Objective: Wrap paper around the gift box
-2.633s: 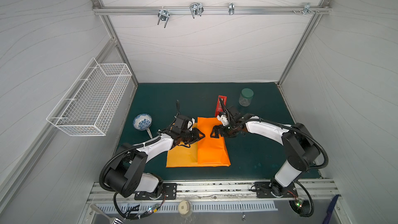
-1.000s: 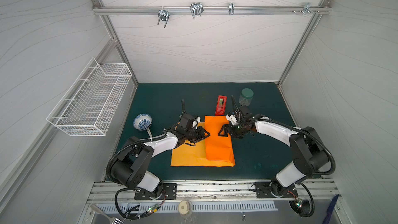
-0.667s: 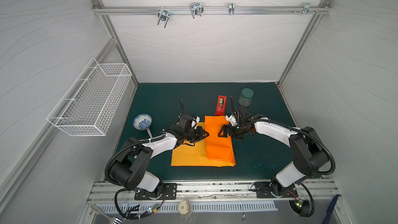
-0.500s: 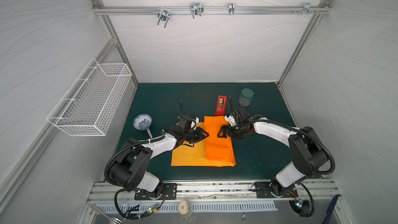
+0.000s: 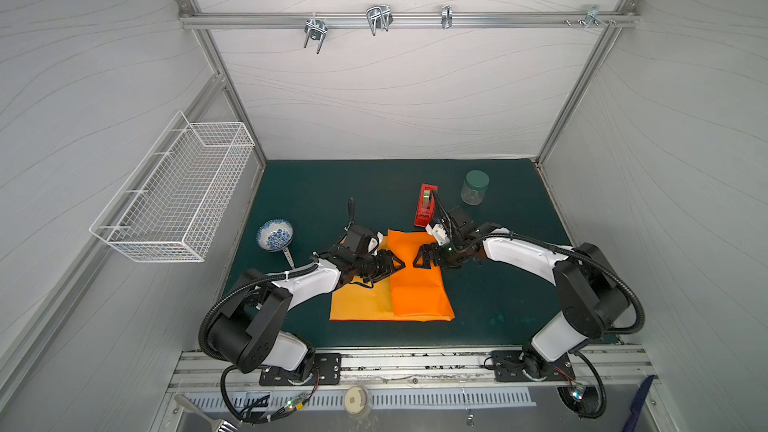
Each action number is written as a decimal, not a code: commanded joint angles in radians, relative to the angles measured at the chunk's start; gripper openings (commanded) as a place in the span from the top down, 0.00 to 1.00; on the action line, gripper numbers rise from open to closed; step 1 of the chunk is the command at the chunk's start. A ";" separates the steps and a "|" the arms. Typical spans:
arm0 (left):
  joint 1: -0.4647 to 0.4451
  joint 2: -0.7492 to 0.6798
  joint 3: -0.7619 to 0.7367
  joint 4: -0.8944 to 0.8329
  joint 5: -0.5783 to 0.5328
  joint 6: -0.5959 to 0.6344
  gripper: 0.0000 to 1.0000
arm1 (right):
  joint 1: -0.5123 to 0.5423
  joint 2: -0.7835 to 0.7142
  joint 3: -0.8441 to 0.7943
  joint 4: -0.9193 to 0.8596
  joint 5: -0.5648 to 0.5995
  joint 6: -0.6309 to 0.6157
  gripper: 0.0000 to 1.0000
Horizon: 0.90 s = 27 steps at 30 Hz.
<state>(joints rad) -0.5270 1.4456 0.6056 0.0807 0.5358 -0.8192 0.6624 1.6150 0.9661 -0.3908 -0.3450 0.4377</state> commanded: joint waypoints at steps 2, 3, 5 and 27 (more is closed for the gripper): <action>-0.009 0.031 0.013 -0.052 -0.040 0.029 0.62 | 0.014 0.019 0.015 -0.060 0.069 -0.012 0.07; -0.009 0.033 0.011 -0.055 -0.044 0.033 0.64 | 0.011 0.015 0.019 -0.068 0.072 -0.016 0.07; -0.010 0.034 0.003 -0.054 -0.045 0.035 0.68 | 0.002 -0.003 0.024 -0.080 0.072 -0.024 0.06; 0.031 0.045 -0.049 -0.031 -0.007 0.052 0.88 | -0.104 -0.099 -0.015 -0.115 -0.005 -0.056 0.04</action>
<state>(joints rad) -0.5018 1.4559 0.5903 0.1368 0.5766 -0.7963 0.5621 1.5337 0.9588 -0.4831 -0.3279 0.3935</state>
